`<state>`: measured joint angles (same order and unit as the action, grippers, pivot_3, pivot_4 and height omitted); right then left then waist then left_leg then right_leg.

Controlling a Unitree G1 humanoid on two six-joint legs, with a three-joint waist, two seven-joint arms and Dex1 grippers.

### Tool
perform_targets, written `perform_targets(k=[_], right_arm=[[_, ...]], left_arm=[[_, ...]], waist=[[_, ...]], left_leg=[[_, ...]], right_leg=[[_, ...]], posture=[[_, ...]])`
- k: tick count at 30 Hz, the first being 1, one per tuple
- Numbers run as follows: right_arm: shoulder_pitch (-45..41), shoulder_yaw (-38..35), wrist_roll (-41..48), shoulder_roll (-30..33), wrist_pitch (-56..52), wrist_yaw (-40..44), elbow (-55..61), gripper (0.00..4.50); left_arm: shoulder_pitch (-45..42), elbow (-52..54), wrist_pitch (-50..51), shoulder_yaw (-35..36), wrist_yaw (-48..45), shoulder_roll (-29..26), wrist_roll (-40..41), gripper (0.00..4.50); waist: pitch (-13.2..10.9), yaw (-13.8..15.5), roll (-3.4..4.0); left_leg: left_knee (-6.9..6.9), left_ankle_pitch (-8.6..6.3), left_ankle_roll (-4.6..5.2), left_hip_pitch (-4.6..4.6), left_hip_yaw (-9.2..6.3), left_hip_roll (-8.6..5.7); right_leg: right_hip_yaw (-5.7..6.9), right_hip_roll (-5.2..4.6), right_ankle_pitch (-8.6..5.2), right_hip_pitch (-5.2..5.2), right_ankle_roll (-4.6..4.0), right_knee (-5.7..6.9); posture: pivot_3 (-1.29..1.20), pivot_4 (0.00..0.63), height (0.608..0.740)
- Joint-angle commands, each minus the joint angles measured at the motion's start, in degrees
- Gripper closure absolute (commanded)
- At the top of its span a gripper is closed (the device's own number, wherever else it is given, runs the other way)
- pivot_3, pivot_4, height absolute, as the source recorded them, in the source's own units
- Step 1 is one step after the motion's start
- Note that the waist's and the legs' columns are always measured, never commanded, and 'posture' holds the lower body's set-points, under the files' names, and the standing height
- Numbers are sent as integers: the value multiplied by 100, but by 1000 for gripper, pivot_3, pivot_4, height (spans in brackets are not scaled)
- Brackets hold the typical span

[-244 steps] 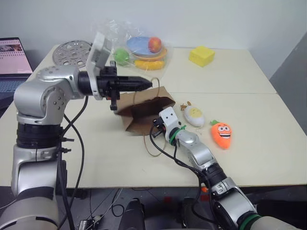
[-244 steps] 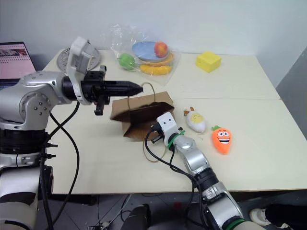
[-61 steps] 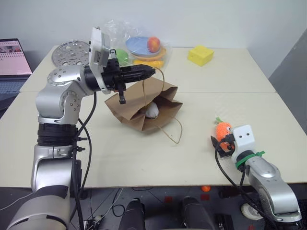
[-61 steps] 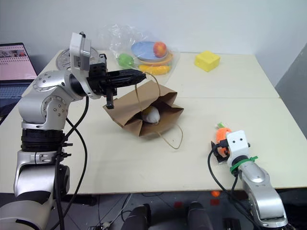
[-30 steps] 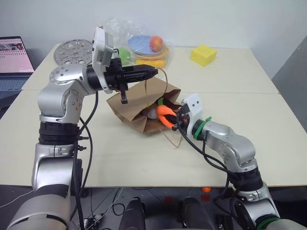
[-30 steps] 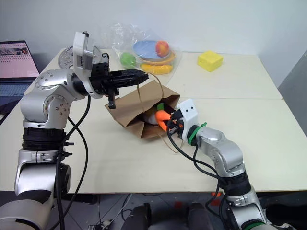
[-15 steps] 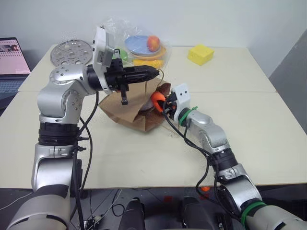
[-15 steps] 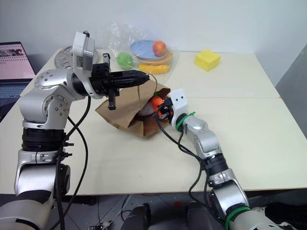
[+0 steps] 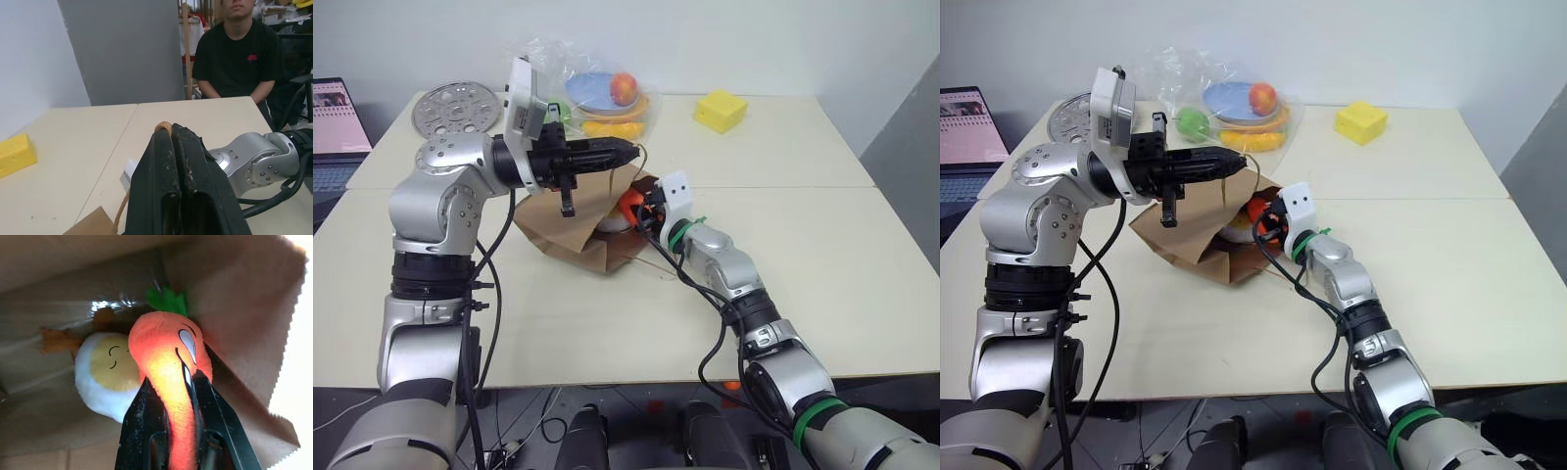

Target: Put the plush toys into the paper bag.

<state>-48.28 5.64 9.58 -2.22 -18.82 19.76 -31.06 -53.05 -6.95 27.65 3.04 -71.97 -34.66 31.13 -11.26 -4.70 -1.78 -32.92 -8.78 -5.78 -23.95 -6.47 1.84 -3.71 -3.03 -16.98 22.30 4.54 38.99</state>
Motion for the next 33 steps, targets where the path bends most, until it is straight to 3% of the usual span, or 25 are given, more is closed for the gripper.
perform_targets(k=[1, 3, 12, 21, 33], right_arm=[[38, 250, -111, -235, -231, 91, 87, 4045], [120, 334, -154, -240, -317, 209, 202, 3498], [659, 529, -153, 39, -791, 576, 1130, 100], [827, 357, 56, 218, -1361, 711, 1944, 17], [1383, 171, 565, 1212, -2613, 1001, 3884, 17]], left_arm=[[-88, 211, -26, 52, -19, -24, 110, 4500], [-87, 190, -43, 45, -26, -33, 95, 4500], [-58, 183, -48, 43, -2, -28, 81, 4500], [-39, 193, -63, 50, 21, -29, 70, 4500], [-37, 168, -116, 52, 14, -25, 63, 4500]], waist=[[0, -9, 0], [0, -26, 0], [0, -13, 0], [0, -9, 0], [0, 3, 0]], left_leg=[[0, 0, 0, 0, 0, 0], [0, 0, 0, 1, 0, 0], [0, 0, 0, 1, 0, 0], [0, 0, 0, 0, 0, 0], [-1, 0, 0, -2, 0, 0]], right_leg=[[0, 0, 0, 0, 0, 1], [-1, 0, 0, 0, 0, 1], [0, 0, 0, 0, 0, 1], [-1, 0, 0, 0, 1, 1], [0, 0, -1, 0, 1, -1]], posture=[[0, 150, 740], [0, 150, 740], [0, 150, 740], [0, 150, 740], [0, 150, 740]])
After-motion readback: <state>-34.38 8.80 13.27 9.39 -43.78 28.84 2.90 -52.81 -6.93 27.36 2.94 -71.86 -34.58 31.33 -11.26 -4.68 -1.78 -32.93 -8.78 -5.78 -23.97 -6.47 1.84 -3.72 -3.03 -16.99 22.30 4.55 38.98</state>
